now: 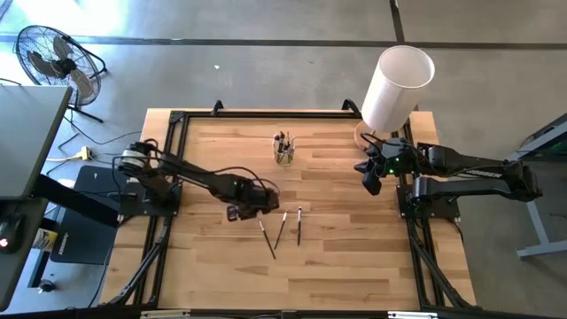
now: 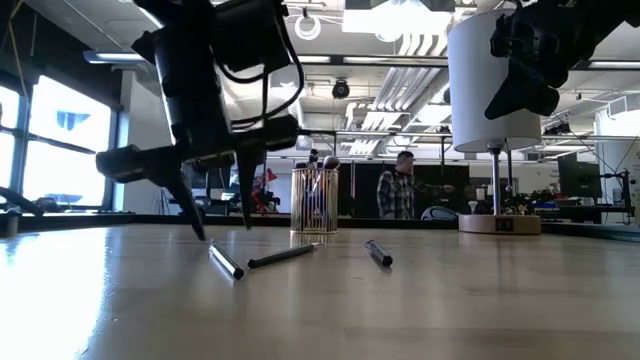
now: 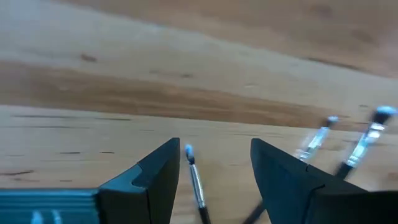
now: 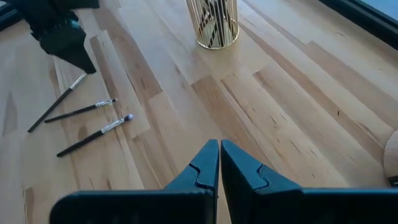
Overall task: Put items in baskets/containers
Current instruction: Put the eyeshadow brush into the pen holder
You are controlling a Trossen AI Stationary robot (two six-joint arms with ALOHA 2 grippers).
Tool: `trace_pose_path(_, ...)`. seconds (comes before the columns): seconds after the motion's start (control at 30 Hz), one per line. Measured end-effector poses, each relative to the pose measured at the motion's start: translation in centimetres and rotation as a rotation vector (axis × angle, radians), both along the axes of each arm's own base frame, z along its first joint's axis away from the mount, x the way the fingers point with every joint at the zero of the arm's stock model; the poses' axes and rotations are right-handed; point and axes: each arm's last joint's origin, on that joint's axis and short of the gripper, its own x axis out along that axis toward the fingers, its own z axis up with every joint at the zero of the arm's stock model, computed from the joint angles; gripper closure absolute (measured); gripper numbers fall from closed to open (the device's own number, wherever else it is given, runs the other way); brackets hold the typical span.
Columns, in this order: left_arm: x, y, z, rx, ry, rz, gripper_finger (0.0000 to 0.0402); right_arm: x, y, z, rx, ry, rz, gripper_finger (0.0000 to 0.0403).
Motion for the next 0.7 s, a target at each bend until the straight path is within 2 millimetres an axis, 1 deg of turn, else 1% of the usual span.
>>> trace_pose_path(0.07,0.0,-0.5,-0.5,-0.009,0.017,0.012,0.0208,0.0,0.0,0.0,-0.002,0.001,0.002,0.0391)
trace_pose_path(0.2,-0.1,-1.4,-0.5,-0.025,0.019,0.04,0.0208,0.0,0.0,0.0,-0.01,0.005,0.009,0.0391)
trace_pose_path(0.43,-0.4,-1.2,-0.6,-0.003,0.056,0.072,0.0214,0.0,0.0,0.0,-0.013,0.006,0.011,0.0391)
trace_pose_path(0.5,-0.5,-1.2,-0.7,0.01,0.057,0.076,0.0228,0.0,0.0,0.0,-0.013,0.007,0.011,0.0391)
trace_pose_path(0.53,-0.4,-1.2,-1.0,0.013,0.064,0.078,0.0237,0.0,0.0,0.0,-0.013,0.007,0.011,0.0391)
trace_pose_path(0.7,-0.2,-1.1,-2.1,-0.02,0.114,0.066,0.0299,-0.1,0.0,-0.2,-0.008,0.026,0.011,0.0391)
